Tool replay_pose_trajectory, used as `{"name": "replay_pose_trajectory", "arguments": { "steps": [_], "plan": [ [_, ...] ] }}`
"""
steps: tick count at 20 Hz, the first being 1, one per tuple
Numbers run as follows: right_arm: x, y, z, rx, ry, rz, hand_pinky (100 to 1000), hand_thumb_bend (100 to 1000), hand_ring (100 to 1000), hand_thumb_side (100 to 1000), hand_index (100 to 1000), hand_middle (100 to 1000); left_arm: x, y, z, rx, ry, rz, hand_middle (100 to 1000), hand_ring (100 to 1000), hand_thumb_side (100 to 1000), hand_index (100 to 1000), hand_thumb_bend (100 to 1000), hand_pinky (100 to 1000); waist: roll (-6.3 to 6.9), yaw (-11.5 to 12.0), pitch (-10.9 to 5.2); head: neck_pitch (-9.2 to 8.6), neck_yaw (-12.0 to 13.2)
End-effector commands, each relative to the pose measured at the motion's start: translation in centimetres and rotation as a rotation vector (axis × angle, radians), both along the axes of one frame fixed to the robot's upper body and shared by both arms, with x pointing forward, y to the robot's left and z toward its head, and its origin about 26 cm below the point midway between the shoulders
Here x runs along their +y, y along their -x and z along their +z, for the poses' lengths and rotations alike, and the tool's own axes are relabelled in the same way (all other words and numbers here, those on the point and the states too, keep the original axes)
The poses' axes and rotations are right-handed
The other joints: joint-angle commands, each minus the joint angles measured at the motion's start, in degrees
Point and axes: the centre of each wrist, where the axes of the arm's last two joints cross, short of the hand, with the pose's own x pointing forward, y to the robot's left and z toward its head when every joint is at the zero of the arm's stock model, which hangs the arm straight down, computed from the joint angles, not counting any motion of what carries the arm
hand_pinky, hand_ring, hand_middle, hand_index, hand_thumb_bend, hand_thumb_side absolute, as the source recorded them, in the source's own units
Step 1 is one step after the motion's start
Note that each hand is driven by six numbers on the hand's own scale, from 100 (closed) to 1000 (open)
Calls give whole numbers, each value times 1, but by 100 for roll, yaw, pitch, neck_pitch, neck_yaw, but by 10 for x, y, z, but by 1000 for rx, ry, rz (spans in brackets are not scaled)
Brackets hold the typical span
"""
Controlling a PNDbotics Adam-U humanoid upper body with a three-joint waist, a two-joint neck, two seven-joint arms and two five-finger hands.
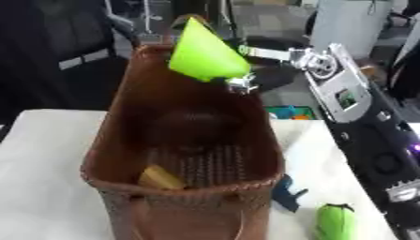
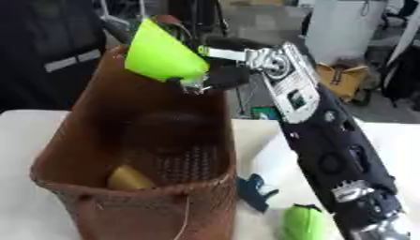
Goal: Pick up objects on the table and place them in the box.
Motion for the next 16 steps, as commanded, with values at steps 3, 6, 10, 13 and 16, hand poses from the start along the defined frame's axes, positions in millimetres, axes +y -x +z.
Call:
{"name": "replay_pose_trajectory", "arguments": {
  "steps": [3,6,10,13,16],
  "plan": [
    [-7,11,22,-39,69,81,980,247,960,1000,1000,1000,1,3,6,-33,-8,7,790,709,825,720,100,749,37,6,-94,-16,6],
    [-8,13,23,-30,64,99,988,269,973,1000,1000,1000,1,3,6,-35,-7,9,790,710,826,720,100,749,28,13,-80,-22,4],
    [-9,14,25,-49,93,110,1000,437,1000,962,1000,1000,2,3,6,-37,-6,12,790,710,825,720,100,751,16,21,-65,-6,-15],
    [-9,11,21,-84,151,101,1000,462,1000,918,1000,1000,2,3,7,-40,-6,16,788,709,824,718,100,753,9,21,-58,21,-17],
    [-9,7,15,-103,197,107,1000,465,1000,858,1000,1000,2,3,7,-41,-4,18,788,708,823,718,100,752,3,19,-50,22,-12]
  ]
}}
